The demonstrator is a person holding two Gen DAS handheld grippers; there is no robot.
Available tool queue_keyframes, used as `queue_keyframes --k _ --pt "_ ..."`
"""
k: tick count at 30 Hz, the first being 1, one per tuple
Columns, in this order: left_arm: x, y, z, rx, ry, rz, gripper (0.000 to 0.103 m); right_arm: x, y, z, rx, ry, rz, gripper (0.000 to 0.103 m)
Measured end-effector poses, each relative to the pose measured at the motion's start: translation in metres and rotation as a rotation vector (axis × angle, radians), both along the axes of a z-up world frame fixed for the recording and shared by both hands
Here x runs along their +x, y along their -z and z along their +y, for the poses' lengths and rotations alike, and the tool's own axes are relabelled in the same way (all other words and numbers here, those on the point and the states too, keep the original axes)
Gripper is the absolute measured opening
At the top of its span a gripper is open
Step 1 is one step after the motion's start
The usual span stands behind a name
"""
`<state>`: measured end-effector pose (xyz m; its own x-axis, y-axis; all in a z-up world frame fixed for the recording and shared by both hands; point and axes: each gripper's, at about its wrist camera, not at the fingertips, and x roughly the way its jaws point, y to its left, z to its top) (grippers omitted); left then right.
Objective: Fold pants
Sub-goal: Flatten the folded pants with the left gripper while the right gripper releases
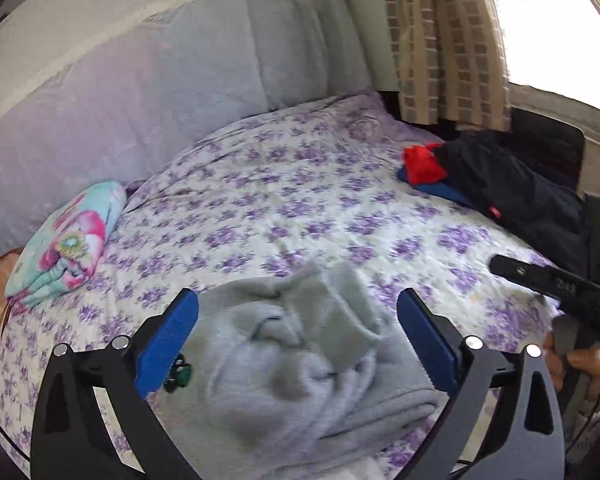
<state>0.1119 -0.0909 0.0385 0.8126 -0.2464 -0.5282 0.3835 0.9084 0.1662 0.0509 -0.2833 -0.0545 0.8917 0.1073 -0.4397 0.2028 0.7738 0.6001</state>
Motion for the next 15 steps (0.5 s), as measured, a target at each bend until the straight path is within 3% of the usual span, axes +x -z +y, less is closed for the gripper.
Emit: queue_keyframes --k 3,6,8,10,11,15 --pt "0.048 0.015 0.03 -0.072 -0.095 0.171 0.097 0.001 -0.002 0.009 -0.016 -0.013 0.0 0.099" --pt "0.064 0.05 0.031 -0.058 -0.078 0.309 0.096 0.004 -0.003 0.015 -0.036 -0.018 0.018 0.099" --pt "0.048 0.077 0.011 0.031 -0.033 0.299 0.096 0.006 -0.005 0.02 -0.052 -0.028 0.028 0.099" --pt "0.026 0.097 -0.011 0.172 -0.007 0.187 0.096 0.012 -0.009 0.028 -0.075 -0.048 0.049 0.099" --pt "0.022 0.098 -0.011 0.157 -0.016 0.163 0.096 0.016 -0.014 0.035 -0.093 -0.068 0.054 0.099" --pt "0.028 0.088 0.013 -0.003 -0.005 0.205 0.096 0.035 -0.044 0.073 -0.237 -0.155 0.044 0.099"
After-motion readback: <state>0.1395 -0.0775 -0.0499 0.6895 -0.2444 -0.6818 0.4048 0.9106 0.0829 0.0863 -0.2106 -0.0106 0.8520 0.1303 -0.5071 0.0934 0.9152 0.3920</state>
